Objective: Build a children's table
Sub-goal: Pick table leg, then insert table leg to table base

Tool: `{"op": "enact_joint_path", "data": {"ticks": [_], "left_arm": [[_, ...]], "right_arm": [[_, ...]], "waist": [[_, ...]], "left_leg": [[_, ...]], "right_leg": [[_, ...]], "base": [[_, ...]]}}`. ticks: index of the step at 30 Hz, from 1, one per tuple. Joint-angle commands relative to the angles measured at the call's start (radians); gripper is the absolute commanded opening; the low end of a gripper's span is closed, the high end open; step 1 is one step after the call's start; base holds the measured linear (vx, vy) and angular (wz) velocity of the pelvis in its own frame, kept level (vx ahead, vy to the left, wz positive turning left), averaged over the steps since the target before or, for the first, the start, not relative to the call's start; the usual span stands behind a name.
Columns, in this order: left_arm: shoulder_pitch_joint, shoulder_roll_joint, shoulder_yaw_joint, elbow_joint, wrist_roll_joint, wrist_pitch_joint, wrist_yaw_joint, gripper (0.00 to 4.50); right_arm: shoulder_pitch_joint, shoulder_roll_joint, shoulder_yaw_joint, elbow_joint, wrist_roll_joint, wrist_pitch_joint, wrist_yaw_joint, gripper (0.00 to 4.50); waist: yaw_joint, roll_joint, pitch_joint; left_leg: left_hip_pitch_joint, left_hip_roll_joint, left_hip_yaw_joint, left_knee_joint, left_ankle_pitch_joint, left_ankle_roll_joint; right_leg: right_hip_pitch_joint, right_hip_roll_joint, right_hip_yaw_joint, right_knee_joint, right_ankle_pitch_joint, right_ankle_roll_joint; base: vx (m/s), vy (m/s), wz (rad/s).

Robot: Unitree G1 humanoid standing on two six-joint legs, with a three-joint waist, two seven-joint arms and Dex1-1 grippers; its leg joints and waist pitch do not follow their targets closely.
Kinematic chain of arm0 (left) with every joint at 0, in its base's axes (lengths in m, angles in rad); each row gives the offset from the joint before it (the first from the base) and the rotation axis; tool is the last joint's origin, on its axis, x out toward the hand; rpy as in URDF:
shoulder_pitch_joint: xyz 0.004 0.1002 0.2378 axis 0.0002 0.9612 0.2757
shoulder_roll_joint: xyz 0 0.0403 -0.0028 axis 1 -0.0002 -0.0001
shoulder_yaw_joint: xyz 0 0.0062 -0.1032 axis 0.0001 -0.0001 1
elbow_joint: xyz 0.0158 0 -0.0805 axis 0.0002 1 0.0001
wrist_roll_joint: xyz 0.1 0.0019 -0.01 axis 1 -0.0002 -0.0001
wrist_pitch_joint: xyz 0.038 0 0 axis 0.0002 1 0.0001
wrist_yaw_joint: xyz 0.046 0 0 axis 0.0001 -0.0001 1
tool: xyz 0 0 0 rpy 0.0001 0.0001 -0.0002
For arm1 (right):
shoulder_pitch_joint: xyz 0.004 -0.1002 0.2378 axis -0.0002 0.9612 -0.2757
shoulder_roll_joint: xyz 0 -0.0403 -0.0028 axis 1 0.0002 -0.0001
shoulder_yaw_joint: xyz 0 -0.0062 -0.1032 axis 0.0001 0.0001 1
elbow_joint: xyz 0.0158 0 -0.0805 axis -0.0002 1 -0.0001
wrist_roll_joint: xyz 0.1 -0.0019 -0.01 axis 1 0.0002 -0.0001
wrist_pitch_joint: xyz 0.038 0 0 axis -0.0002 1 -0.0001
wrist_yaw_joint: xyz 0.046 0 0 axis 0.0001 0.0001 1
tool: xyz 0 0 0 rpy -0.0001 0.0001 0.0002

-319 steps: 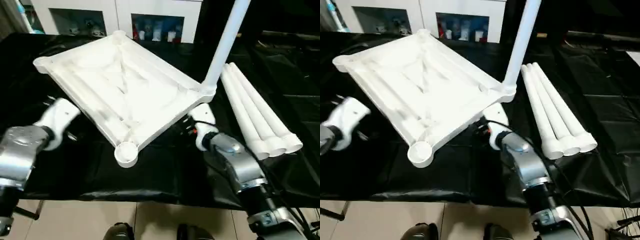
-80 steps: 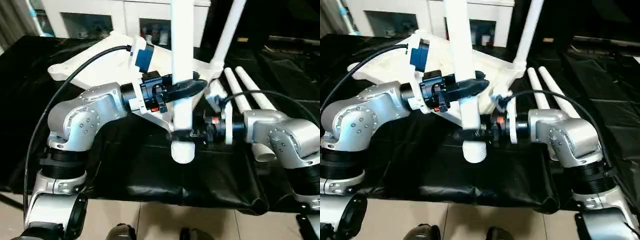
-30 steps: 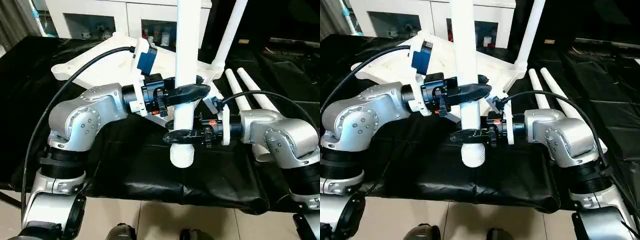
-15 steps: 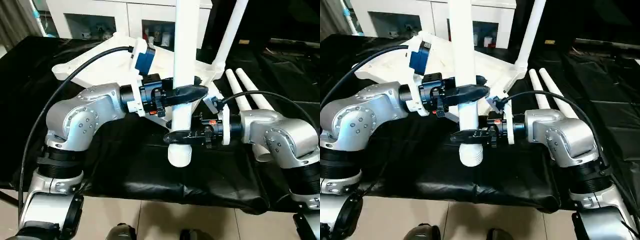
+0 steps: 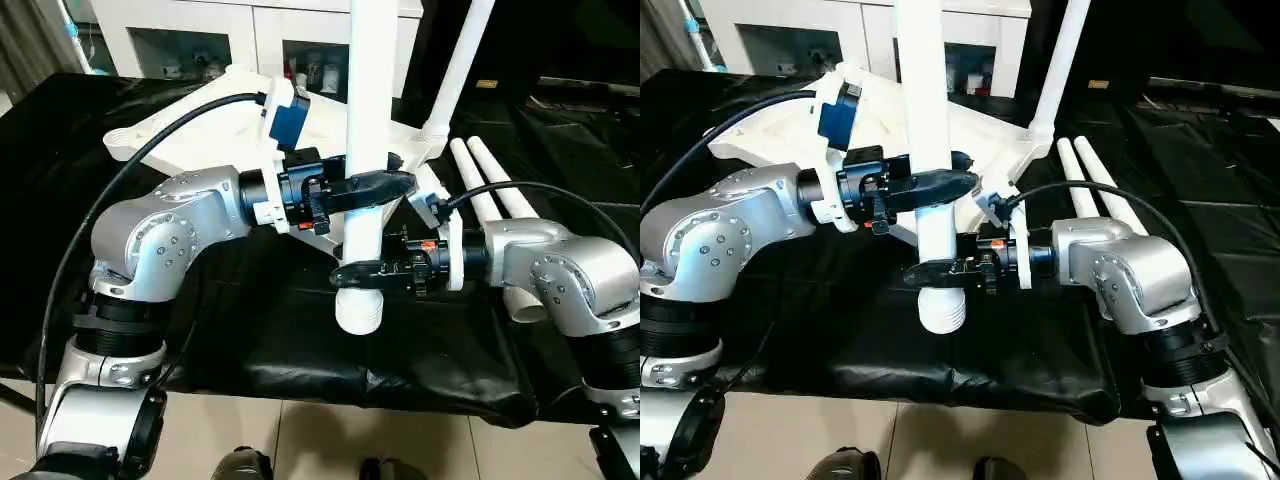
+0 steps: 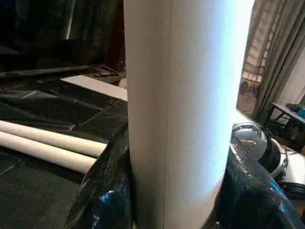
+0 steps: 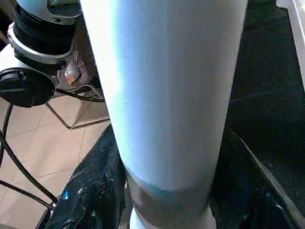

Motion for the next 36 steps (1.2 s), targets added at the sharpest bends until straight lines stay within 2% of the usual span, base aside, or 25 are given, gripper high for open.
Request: {"op": "enact_joint_path", "data": {"ticks": [1, 6, 8, 9, 10, 13, 15, 16, 18, 19, 22, 23, 24, 26, 27, 28, 29, 30, 31, 32, 33, 34, 35, 36], "left_arm": [[-0.024, 0.007, -0.01, -0.007, 0.004, -0.007, -0.019, 1.8], [-0.022, 0.006, -0.008, -0.007, 0.005, -0.01, -0.015, 1.8], [-0.019, -0.007, 0.009, -0.002, 0.02, -0.027, 0.028, 1.8], [-0.021, -0.016, 0.027, 0.003, -0.014, -0.004, 0.023, 1.8], [-0.019, -0.019, 0.034, 0.003, -0.024, 0.001, 0.024, 2.36], [-0.011, -0.039, 0.064, 0.006, -0.055, 0.008, 0.038, 2.53], [0.0, -0.073, 0.109, 0.024, -0.101, -0.002, 0.048, 2.59], [0.0, -0.098, 0.137, 0.043, -0.116, -0.017, 0.073, 2.85], [0.004, -0.164, 0.208, 0.087, -0.151, -0.078, 0.135, 2.94], [0.004, -0.164, 0.208, 0.087, -0.151, -0.078, 0.135, 2.94], [0.003, -0.245, 0.316, 0.148, -0.252, -0.135, 0.209, 2.94], [-0.005, -0.283, 0.387, 0.19, -0.317, -0.165, 0.267, 2.94], [-0.012, -0.297, 0.423, 0.21, -0.345, -0.184, 0.293, 2.94], [-0.018, -0.307, 0.453, 0.227, -0.364, -0.199, 0.313, 2.94], [-0.024, -0.307, 0.483, 0.249, -0.367, -0.218, 0.332, 2.94], [-0.024, -0.307, 0.483, 0.249, -0.367, -0.218, 0.332, 2.94], [-0.026, -0.281, 0.471, 0.273, -0.292, -0.238, 0.343, 2.94], [-0.02, -0.225, 0.402, 0.304, -0.135, -0.287, 0.347, 2.94], [-0.02, -0.225, 0.402, 0.304, -0.135, -0.287, 0.347, 2.94], [-0.011, -0.15, 0.29, 0.343, 0.053, -0.353, 0.34, 2.94], [-0.004, -0.089, 0.196, 0.38, 0.19, -0.403, 0.333, 2.94], [0.0, -0.021, 0.089, 0.435, 0.315, -0.468, 0.307, 3.11], [0.0, -0.021, 0.089, 0.435, 0.315, -0.468, 0.307, 3.28], [0.001, 0.047, -0.021, 0.484, 0.405, -0.524, 0.238, 3.28]], "right_arm": [[-0.002, -0.011, -0.016, 0.005, -0.002, 0.002, -0.002, 1.96], [-0.005, -0.006, -0.019, 0.012, -0.001, -0.003, 0.001, 1.94], [-0.007, 0.0, -0.027, 0.018, -0.001, -0.008, -0.007, 1.93], [-0.008, 0.002, -0.032, 0.022, 0.0, -0.012, -0.01, 1.93], [-0.008, 0.004, -0.036, 0.023, 0.002, -0.012, -0.014, 1.93], [-0.006, 0.013, -0.054, 0.026, 0.009, -0.013, -0.03, 1.91], [-0.005, 0.024, -0.073, 0.028, 0.019, -0.012, -0.045, 1.9], [-0.005, 0.029, -0.082, 0.029, 0.024, -0.012, -0.052, 1.88], [-0.003, 0.044, -0.108, 0.029, 0.041, -0.009, -0.072, 1.88], [-0.003, 0.044, -0.108, 0.029, 0.041, -0.009, -0.072, 1.88], [-0.003, 0.066, -0.148, 0.034, 0.066, -0.003, -0.104, 1.84], [-0.002, 0.081, -0.171, 0.038, 0.073, -0.006, -0.128, 1.84], [0.0, 0.091, -0.186, 0.04, 0.072, -0.011, -0.146, 1.84], [0.001, 0.101, -0.201, 0.043, 0.068, -0.018, -0.168, 1.84], [0.002, 0.118, -0.226, 0.052, 0.05, -0.046, -0.222, 1.84], [0.002, 0.118, -0.226, 0.052, 0.05, -0.046, -0.222, 1.84], [0.0, 0.135, -0.246, 0.074, 0.017, -0.092, -0.285, 1.84], [-0.001, 0.137, -0.244, 0.102, -0.052, -0.15, -0.361, 1.84], [-0.001, 0.137, -0.244, 0.102, -0.052, -0.15, -0.361, 1.84], [0.002, 0.134, -0.239, 0.125, -0.11, -0.19, -0.421, 1.84], [0.006, 0.13, -0.236, 0.138, -0.149, -0.214, -0.463, 1.84], [0.019, 0.118, -0.222, 0.136, -0.188, -0.234, -0.488, 1.84], [0.019, 0.118, -0.222, 0.136, -0.188, -0.234, -0.488, 1.84], [0.044, 0.116, -0.225, 0.112, -0.201, -0.251, -0.491, 1.84]], "waist": [[0.002, -0.01, -0.105], [0.003, -0.01, -0.105], [0.002, -0.009, -0.104], [0.002, -0.01, -0.103], [0.002, -0.01, -0.103], [0.002, -0.009, -0.103], [0.002, -0.008, -0.102], [0.004, -0.008, -0.103], [0.004, -0.009, -0.103], [0.004, -0.009, -0.103], [0.005, -0.009, -0.106], [0.005, -0.009, -0.106], [0.005, -0.011, -0.106], [0.004, -0.013, -0.106], [0.004, -0.008, -0.104], [0.003, -0.008, -0.105], [0.002, -0.003, -0.102], [-0.001, -0.001, -0.1], [-0.004, -0.001, -0.101], [-0.002, 0.002, -0.099], [-0.002, 0.006, -0.098], [-0.005, 0.017, -0.095], [-0.003, 0.014, -0.1], [-0.003, 0.015, -0.096]], "left_leg": [[0.024, 0.033, -0.018, -0.063, -0.173, 0.019], [0.024, 0.034, -0.018, -0.063, -0.173, 0.019], [0.024, 0.034, -0.018, -0.064, -0.176, 0.017], [0.023, 0.033, -0.018, -0.064, -0.177, 0.017], [0.023, 0.032, -0.017, -0.063, -0.175, 0.016], [0.023, 0.032, -0.018, -0.063, -0.177, 0.019], [0.022, 0.03, -0.016, -0.062, -0.178, 0.019], [0.023, 0.031, -0.018, -0.062, -0.178, 0.021], [0.02, 0.028, -0.018, -0.06, -0.184, 0.022], [0.02, 0.028, -0.018, -0.06, -0.184, 0.022], [0.021, 0.029, -0.018, -0.06, -0.187, 0.027], [0.018, 0.027, -0.018, -0.058, -0.18, 0.031], [0.017, 0.025, -0.017, -0.058, -0.183, 0.036], [0.018, 0.023, -0.017, -0.059, -0.184, 0.04], [0.02, 0.025, -0.018, -0.06, -0.185, 0.037], [0.022, 0.027, -0.019, -0.061, -0.189, 0.033], [0.024, 0.028, -0.02, -0.064, -0.198, 0.028], [0.027, 0.031, -0.024, -0.069, -0.212, 0.016], [0.029, 0.03, -0.024, -0.07, -0.215, 0.008], [0.029, 0.032, -0.028, -0.075, -0.213, 0.006], [0.035, 0.033, -0.029, -0.079, -0.235, -0.014], [0.034, 0.032, -0.028, -0.08, -0.242, -0.026], [0.035, 0.032, -0.03, -0.079, -0.239, -0.032], [0.033, 0.029, -0.029, -0.082, -0.231, -0.025]], "right_leg": [[0.061, -0.045, 0.023, -0.063, -0.272, -0.195], [0.061, -0.045, 0.023, -0.063, -0.276, -0.192], [0.06, -0.045, 0.023, -0.063, -0.276, -0.192], [0.061, -0.045, 0.023, -0.064, -0.278, -0.191], [0.061, -0.045, 0.023, -0.062, -0.276, -0.192], [0.06, -0.045, 0.023, -0.064, -0.28, -0.194], [0.06, -0.044, 0.022, -0.065, -0.275, -0.202], [0.061, -0.045, 0.021, -0.065, -0.272, -0.203], [0.063, -0.044, 0.02, -0.068, -0.268, -0.211], [0.063, -0.044, 0.02, -0.068, -0.268, -0.211], [0.064, -0.045, 0.019, -0.068, -0.266, -0.211], [0.066, -0.043, 0.018, -0.067, -0.245, -0.215], [0.066, -0.041, 0.017, -0.069, -0.243, -0.214], [0.066, -0.04, 0.016, -0.072, -0.264, -0.201], [0.062, -0.041, 0.016, -0.073, -0.281, -0.188], [0.061, -0.041, 0.016, -0.073, -0.288, -0.184], [0.055, -0.04, 0.016, -0.078, -0.309, -0.167], [0.049, -0.036, 0.016, -0.08, -0.338, -0.128], [0.051, -0.036, 0.015, -0.079, -0.345, -0.117], [0.05, -0.037, 0.016, -0.086, -0.357, -0.097], [0.044, -0.037, 0.018, -0.087, -0.377, -0.061], [0.044, -0.036, 0.019, -0.081, -0.368, -0.062], [0.045, -0.036, 0.019, -0.08, -0.34, -0.049], [0.043, -0.036, 0.021, -0.086, -0.303, -0.06]], "base": [[0.0, 0.0, 0.0], [0.0, 0.0, 0.0], [0.0, 0.0, 0.0], [0.0, 0.0, 0.0], [0.0, 0.0, 0.0], [0.0, 0.0, 0.0], [0.0, 0.0, 0.0], [0.0, 0.0, 0.0], [0.0, 0.0, 0.0], [0.0, 0.0, 0.0], [0.0, 0.0, 0.0], [0.0, 0.0, 0.0], [0.0, 0.0, 0.0], [0.0, 0.0, 0.0], [0.0, 0.0, 0.0], [0.0, 0.0, 0.0], [0.0, 0.0, 0.0], [0.0, 0.0, 0.0], [0.0, 0.0, 0.0], [0.0, 0.0, 0.0], [0.0, 0.0, 0.0], [0.0, 0.0, 0.0], [0.0, 0.0, 0.0], [0.0, 0.0, 0.0]]}}
